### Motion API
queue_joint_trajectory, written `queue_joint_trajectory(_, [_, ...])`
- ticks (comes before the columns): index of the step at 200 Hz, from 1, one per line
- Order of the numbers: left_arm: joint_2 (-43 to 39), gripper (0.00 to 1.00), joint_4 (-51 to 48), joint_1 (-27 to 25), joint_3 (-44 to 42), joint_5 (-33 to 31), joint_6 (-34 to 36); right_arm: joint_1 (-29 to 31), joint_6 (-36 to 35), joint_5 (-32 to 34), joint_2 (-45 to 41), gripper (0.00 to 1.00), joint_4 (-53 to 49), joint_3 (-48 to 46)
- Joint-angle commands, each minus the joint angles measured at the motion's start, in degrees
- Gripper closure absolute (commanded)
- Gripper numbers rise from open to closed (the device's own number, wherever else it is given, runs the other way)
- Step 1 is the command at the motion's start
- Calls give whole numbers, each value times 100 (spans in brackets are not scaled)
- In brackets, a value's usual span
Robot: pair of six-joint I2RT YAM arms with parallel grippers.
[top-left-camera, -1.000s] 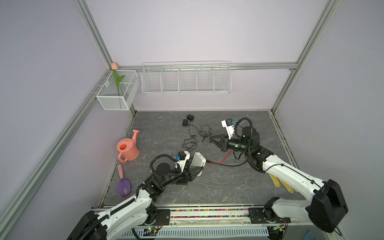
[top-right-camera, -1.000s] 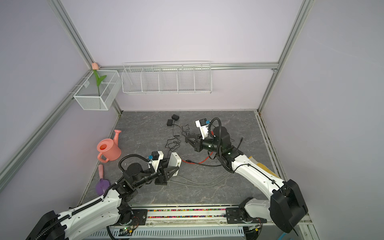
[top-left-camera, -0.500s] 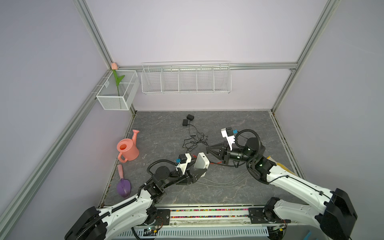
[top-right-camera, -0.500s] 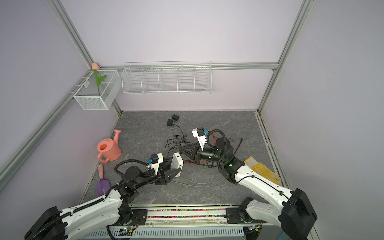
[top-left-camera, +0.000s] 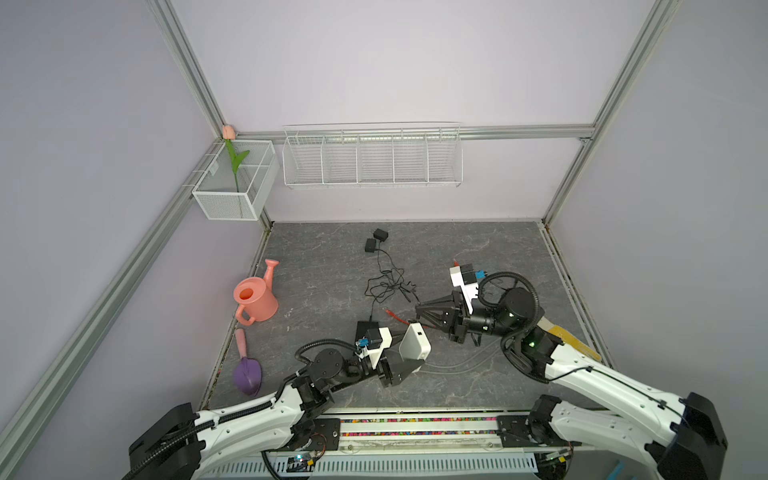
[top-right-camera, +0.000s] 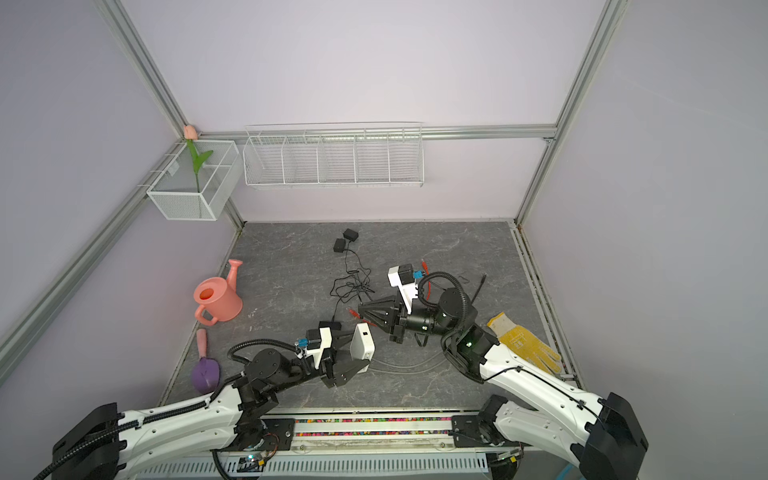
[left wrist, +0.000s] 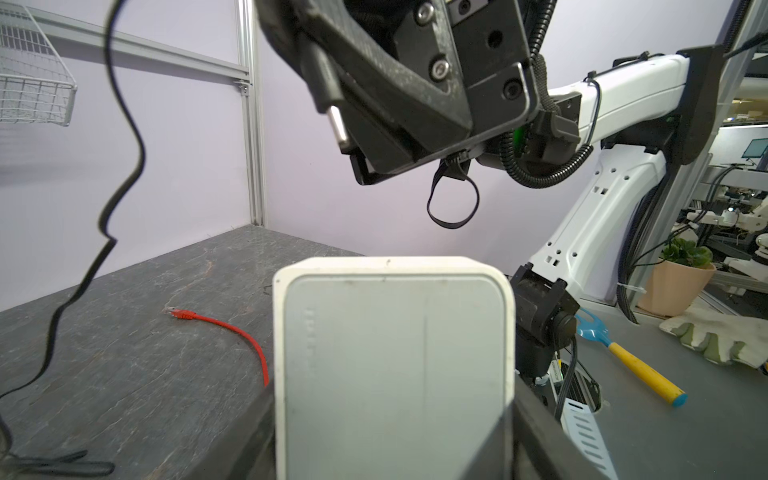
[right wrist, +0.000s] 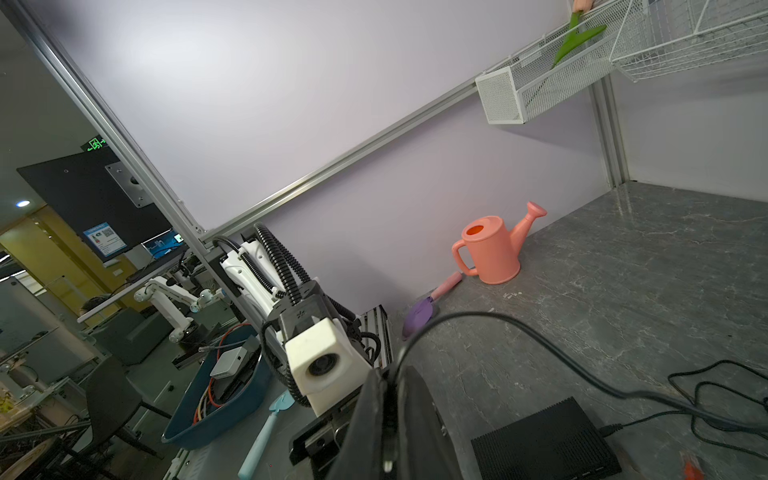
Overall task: Insert the plug into the switch port
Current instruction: 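Lift the white router with the left gripper while the right lifts the power plug, then bring the barrel plug with the right gripper down to the router's top port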
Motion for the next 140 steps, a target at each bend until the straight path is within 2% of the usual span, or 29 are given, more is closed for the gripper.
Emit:
queue_joint_trajectory(1, [-123,100,48,-163,116,-453,506,78,-130,60,-151,93,17,-61])
queue_joint_trajectory(23, [-224,100,-62,-288,116,-671,699,137,-228,48,-239,93,-45,-71])
queue_joint_trajectory(91, [-691,100,-212,-288,116,-804,744,320,-461,137,-443,93,-398,-111])
queue_joint_trajectory(140, [-678,100,-184,-300,116,-815,701,386,-511,234,-412,93,-442,-130])
